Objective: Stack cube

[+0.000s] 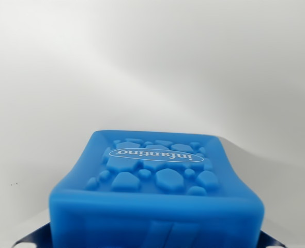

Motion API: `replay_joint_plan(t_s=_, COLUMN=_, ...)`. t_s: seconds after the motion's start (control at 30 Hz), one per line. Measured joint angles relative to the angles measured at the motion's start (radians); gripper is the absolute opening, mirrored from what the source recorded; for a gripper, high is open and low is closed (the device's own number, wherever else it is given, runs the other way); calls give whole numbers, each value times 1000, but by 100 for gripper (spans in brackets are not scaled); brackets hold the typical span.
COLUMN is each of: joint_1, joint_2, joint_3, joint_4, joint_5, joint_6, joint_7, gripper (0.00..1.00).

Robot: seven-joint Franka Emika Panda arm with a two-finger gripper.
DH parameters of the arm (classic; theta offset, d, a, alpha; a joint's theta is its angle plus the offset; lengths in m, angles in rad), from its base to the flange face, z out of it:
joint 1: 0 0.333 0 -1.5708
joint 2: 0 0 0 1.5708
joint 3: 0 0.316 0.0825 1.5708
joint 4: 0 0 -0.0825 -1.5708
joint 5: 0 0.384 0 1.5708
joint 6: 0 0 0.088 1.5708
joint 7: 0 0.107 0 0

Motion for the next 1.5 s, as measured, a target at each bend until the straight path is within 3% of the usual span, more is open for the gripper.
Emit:
replay_joint_plan(t_s=0.53, joint_1=0, joint_2=-10, joint_3=0, joint_4=-2, joint_5=0, joint_6=-6, joint_7=0, gripper=0)
replay_joint_plan(t_s=1.5, joint_1=2, joint_2=-157, joint_3=0, joint_4=-45, joint_5=0, joint_6=-101, joint_7=9, gripper=0)
